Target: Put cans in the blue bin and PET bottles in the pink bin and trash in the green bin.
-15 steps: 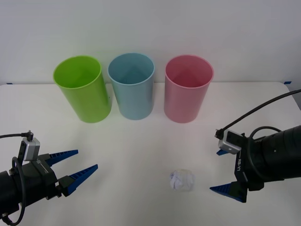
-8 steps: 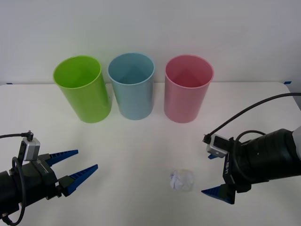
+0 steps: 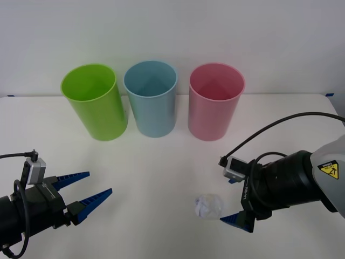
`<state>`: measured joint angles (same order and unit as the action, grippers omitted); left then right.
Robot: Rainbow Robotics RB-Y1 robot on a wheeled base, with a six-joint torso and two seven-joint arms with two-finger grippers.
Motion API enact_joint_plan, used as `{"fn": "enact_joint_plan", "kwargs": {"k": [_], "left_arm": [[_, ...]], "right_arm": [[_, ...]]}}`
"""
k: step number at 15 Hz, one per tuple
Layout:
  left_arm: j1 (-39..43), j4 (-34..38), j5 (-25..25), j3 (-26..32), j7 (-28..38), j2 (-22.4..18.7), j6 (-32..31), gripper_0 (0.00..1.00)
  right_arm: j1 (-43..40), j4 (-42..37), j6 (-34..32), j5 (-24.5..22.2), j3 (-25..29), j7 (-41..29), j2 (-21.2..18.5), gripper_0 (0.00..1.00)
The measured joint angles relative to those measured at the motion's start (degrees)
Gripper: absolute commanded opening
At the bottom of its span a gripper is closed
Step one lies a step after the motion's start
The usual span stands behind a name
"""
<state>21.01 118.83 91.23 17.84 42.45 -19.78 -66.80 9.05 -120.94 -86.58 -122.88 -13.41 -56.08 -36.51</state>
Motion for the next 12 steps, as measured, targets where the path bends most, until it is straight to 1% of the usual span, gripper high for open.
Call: {"fn": "enact_joint_plan", "kwargs": {"k": [4, 6, 8, 10, 12], "left_arm": [[0.0, 0.0, 0.0, 0.0, 0.0, 0.0, 0.0, 1.00], [0.0, 0.0, 0.0, 0.0, 0.0, 0.0, 0.0, 1.00], [0.0, 0.0, 0.0, 0.0, 0.0, 0.0, 0.0, 1.00], [0.0, 0.0, 0.0, 0.0, 0.0, 0.0, 0.0, 1.00], [0.0, 0.0, 0.0, 0.0, 0.0, 0.0, 0.0, 1.00]], "right_arm": [[0.1, 1.2, 0.0, -1.9, -1.2, 0.3, 1.6, 1.00], [0.1, 1.6, 0.0, -4.1, -2.1, 0.2, 3.0, 1.00], [0.1, 2.6, 0.1, -5.4, -2.5, 0.4, 4.6, 1.00], [0.2, 3.3, 1.2, -7.4, -3.9, 0.5, 5.1, 1.00], [0.6, 4.5, 2.5, -8.2, -5.0, 0.5, 5.2, 1.00]]}}
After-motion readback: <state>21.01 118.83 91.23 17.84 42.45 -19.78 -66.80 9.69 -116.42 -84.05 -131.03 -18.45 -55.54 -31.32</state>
